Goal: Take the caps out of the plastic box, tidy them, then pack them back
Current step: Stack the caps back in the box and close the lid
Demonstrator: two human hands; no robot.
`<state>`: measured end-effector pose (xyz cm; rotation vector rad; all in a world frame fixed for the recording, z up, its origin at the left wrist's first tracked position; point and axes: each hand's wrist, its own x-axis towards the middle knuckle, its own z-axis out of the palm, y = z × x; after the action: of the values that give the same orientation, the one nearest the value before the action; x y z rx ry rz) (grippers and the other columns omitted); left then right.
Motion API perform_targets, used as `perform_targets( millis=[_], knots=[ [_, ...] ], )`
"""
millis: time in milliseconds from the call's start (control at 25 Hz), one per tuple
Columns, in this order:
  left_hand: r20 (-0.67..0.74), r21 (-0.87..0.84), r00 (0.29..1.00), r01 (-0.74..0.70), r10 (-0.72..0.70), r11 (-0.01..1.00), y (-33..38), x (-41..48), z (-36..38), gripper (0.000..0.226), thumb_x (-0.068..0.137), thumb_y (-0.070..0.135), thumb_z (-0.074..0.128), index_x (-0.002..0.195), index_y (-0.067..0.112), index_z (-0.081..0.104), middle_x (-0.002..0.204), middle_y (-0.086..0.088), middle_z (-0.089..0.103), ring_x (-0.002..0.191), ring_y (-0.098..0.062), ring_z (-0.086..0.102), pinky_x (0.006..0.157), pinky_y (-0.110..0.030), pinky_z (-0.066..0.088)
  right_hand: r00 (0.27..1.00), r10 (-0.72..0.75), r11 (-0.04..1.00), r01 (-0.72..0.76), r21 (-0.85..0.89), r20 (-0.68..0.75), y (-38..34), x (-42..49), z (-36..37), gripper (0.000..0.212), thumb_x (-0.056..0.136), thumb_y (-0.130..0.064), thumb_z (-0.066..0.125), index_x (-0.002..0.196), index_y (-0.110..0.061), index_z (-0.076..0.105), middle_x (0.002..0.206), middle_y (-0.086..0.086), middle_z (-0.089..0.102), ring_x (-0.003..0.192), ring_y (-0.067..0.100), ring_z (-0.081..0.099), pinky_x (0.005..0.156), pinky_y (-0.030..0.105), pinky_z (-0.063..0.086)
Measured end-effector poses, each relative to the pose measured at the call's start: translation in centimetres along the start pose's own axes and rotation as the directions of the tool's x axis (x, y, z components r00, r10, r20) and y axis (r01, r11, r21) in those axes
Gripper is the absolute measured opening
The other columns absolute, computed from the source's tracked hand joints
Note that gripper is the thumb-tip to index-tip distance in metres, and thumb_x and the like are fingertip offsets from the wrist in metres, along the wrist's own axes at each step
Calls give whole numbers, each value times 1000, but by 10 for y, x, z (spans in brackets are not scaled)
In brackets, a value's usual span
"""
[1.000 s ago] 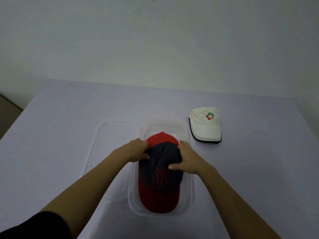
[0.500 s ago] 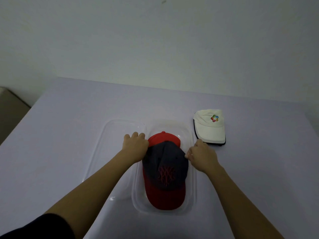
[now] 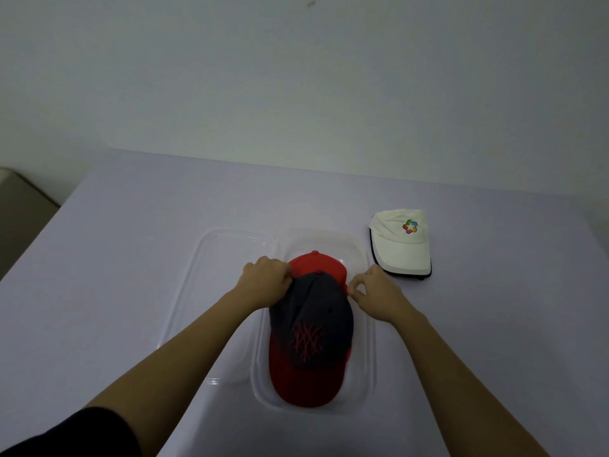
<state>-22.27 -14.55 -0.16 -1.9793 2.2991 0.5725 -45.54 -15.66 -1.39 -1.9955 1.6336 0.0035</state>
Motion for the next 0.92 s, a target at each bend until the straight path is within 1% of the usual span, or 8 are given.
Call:
perform_targets(
  millis=[80, 160, 280, 400, 520, 640, 760, 920],
  knots=[
    [-12, -45, 999, 41, -42, 998, -8, 4, -2, 33, 95, 29, 39, 116, 18, 62, 116, -1, 65, 111, -26, 51, 89, -42, 43, 996, 20, 997, -27, -72, -89, 2, 5, -6, 29, 89, -30, 57, 116, -23, 59, 110, 6, 42, 107, 23, 46, 88, 36, 43],
    [-11, -199, 1000, 12, -14, 980, -12, 8, -4, 33, 94, 32, 44, 120, 20, 61, 119, 2, 65, 116, -24, 50, 96, -41, 43, 997, 8, 982, -22, -185, -75, 0, 12, -8, 43, 86, -38, 60, 127, -26, 53, 116, 8, 41, 109, 23, 42, 89, 36, 40],
    [23, -420, 994, -90, 109, 903, -2, 10, -5, 36, 91, 27, 52, 125, 17, 58, 125, -1, 62, 114, -17, 55, 98, -26, 42, 1000, -12, 969, 7, -245, -19, -7, 21, -3, 49, 81, -46, 62, 125, -27, 55, 115, 9, 40, 109, 26, 38, 89, 36, 36],
    [162, -325, 963, -155, 216, 933, 9, 12, -2, 47, 90, 42, 53, 131, 20, 51, 127, -2, 56, 112, -17, 53, 93, -24, 39, 999, -4, 968, -8, -252, -49, -7, 25, -1, 38, 83, -44, 60, 115, -24, 62, 117, 7, 40, 111, 26, 36, 91, 37, 34],
    [104, -314, 971, -173, 215, 934, 9, 19, -1, 51, 90, 49, 49, 131, 19, 50, 130, -4, 54, 119, -20, 50, 101, -33, 40, 1000, -5, 958, 0, -285, -16, -1, 28, -5, 35, 83, -44, 60, 114, -27, 62, 120, 7, 38, 113, 26, 34, 95, 39, 31],
    [64, -363, 998, -2, 27, 932, 11, 34, -6, 50, 98, 32, 39, 143, 9, 34, 148, -11, 38, 136, -25, 35, 112, -35, 26, 1000, -10, 936, 16, -351, 19, 1, 27, -6, 43, 81, -49, 59, 121, -34, 55, 122, 6, 33, 115, 26, 30, 96, 43, 27],
    [263, -387, 964, 133, -29, 913, 15, 45, -6, 55, 99, 20, 35, 149, 7, 16, 152, -17, 31, 138, -30, 33, 112, -36, 27, 999, -31, 922, 38, -385, 22, 2, 29, 0, 39, 83, -49, 56, 120, -35, 56, 130, 5, 29, 122, 27, 25, 102, 51, 20],
    [272, -341, 962, 110, -14, 934, 19, 52, -6, 49, 96, 15, 46, 142, 6, 32, 145, -15, 41, 131, -29, 41, 107, -36, 34, 993, -49, 940, 81, -331, 105, 9, 32, 0, 20, 90, -34, 52, 103, -32, 66, 143, 2, 24, 139, 27, 5, 106, 66, 1]
  ],
)
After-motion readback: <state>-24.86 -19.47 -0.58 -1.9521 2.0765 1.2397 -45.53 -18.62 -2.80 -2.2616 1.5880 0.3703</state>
